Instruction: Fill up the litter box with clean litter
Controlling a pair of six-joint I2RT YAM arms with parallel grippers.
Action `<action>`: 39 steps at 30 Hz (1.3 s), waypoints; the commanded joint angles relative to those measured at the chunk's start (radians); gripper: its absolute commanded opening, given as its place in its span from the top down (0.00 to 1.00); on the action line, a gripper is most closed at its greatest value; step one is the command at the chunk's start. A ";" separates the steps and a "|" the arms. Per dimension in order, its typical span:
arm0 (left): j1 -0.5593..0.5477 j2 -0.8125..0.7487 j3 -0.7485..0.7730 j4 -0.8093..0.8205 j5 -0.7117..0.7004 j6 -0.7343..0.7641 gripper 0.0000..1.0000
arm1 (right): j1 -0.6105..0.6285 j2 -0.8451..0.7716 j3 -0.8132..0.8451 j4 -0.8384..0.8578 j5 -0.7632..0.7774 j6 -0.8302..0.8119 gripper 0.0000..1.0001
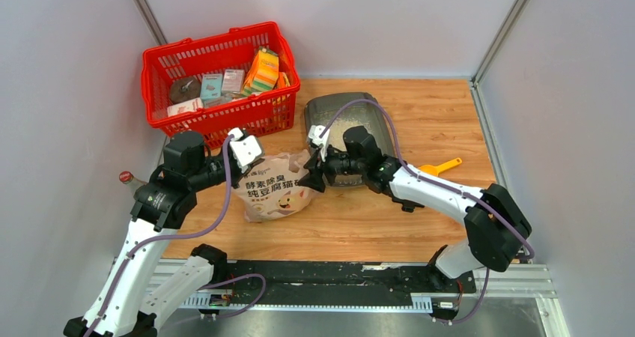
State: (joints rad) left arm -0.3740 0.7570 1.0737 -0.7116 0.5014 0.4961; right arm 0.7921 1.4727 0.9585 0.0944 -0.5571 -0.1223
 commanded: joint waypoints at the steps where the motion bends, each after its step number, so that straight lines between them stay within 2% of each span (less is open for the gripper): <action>1: -0.005 -0.035 0.023 0.155 0.014 -0.010 1.00 | 0.006 0.023 0.034 0.082 0.020 0.088 0.41; 4: -0.005 -0.041 0.015 0.164 0.016 -0.016 1.00 | 0.006 0.026 0.063 0.068 0.002 0.111 0.46; 5: -0.005 -0.042 0.006 0.169 0.014 -0.016 1.00 | 0.006 0.029 0.081 0.056 -0.009 0.116 0.51; 6: -0.005 -0.045 0.002 0.172 0.014 -0.017 1.00 | 0.004 0.031 0.088 0.045 -0.013 0.116 0.63; 9: -0.005 -0.047 -0.008 0.176 0.014 -0.016 1.00 | 0.006 0.023 0.100 0.018 -0.001 0.116 0.87; 14: -0.005 -0.053 -0.014 0.192 0.028 -0.040 1.00 | 0.004 -0.023 0.114 -0.059 0.007 0.086 1.00; 16: -0.005 -0.054 -0.005 0.253 0.020 -0.076 0.97 | 0.004 -0.028 0.111 -0.091 -0.024 0.040 1.00; 18: -0.005 -0.042 0.018 0.288 0.008 -0.093 0.86 | 0.004 -0.028 0.088 -0.120 -0.038 0.000 1.00; 19: -0.005 -0.015 0.060 0.314 0.003 -0.102 0.73 | 0.001 -0.028 0.080 -0.119 -0.053 -0.029 1.00; 22: -0.006 0.073 0.164 0.330 -0.062 -0.113 0.60 | -0.025 -0.017 0.074 -0.104 -0.111 -0.021 1.00; 25: 0.000 0.183 0.263 0.305 -0.187 -0.067 0.56 | -0.039 -0.008 0.077 -0.029 -0.136 0.028 1.00; 27: 0.013 0.269 0.308 0.220 -0.195 0.005 0.56 | -0.040 0.001 0.080 0.002 -0.150 0.049 1.00; 31: 0.075 0.379 0.359 0.086 -0.124 0.041 0.64 | -0.048 0.011 0.054 0.105 -0.141 0.067 1.00; 35: 0.122 0.450 0.382 -0.005 -0.115 0.116 0.71 | -0.066 0.038 0.086 0.108 -0.156 0.066 1.00; 39: 0.136 0.546 0.457 -0.127 -0.142 0.252 0.77 | -0.076 0.058 0.106 0.107 -0.176 0.073 1.00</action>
State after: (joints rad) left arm -0.2497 1.2629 1.4326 -0.6895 0.3607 0.5941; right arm 0.7296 1.5166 1.0157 0.1268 -0.7033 -0.0589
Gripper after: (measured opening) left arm 0.251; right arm 0.006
